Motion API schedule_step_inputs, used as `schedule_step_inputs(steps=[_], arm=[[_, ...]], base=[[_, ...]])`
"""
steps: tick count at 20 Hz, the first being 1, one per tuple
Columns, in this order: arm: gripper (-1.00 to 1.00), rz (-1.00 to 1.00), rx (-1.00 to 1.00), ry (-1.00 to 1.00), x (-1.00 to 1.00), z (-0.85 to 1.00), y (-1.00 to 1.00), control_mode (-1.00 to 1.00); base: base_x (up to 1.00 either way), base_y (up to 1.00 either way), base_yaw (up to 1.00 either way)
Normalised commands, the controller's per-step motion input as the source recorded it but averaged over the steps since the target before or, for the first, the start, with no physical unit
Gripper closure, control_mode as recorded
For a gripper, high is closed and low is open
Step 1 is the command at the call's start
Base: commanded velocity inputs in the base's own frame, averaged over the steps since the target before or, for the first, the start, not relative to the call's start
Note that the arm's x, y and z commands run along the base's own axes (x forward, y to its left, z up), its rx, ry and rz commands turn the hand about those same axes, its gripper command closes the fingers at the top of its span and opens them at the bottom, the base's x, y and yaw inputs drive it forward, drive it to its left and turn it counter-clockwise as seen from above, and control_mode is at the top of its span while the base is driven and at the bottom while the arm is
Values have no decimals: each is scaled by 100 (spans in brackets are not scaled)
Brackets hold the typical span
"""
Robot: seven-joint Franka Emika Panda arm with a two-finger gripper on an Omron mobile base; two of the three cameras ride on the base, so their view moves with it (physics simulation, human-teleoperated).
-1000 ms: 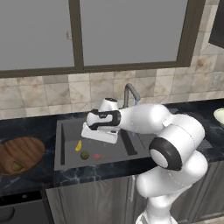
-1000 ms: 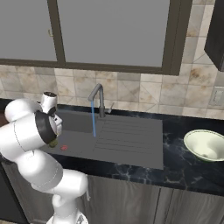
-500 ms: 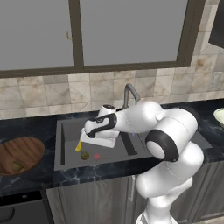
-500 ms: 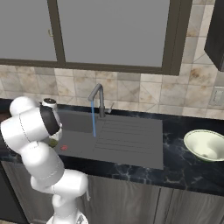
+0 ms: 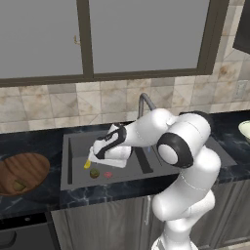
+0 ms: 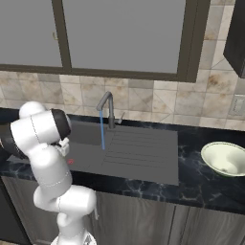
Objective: Pick the kiwis from the sink and place them in one bowl. Place the lemon wedge in the other bowl. Then turn off the sink faucet.
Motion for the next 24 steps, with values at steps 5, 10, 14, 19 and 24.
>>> schedule_step_inputs(steps=[5, 10, 14, 19, 24], arm=[[-100, 0, 0, 0, 21, -22, 6, -100], [-100, 0, 0, 0, 20, -22, 9, -100], [-100, 0, 0, 0, 22, -21, 11, -100], [-100, 0, 0, 0, 27, -21, 11, -100], [-100, 0, 0, 0, 28, -23, 13, -100]], base=[[0, 0, 0], [0, 0, 0], [0, 0, 0], [0, 0, 0], [0, 0, 0]])
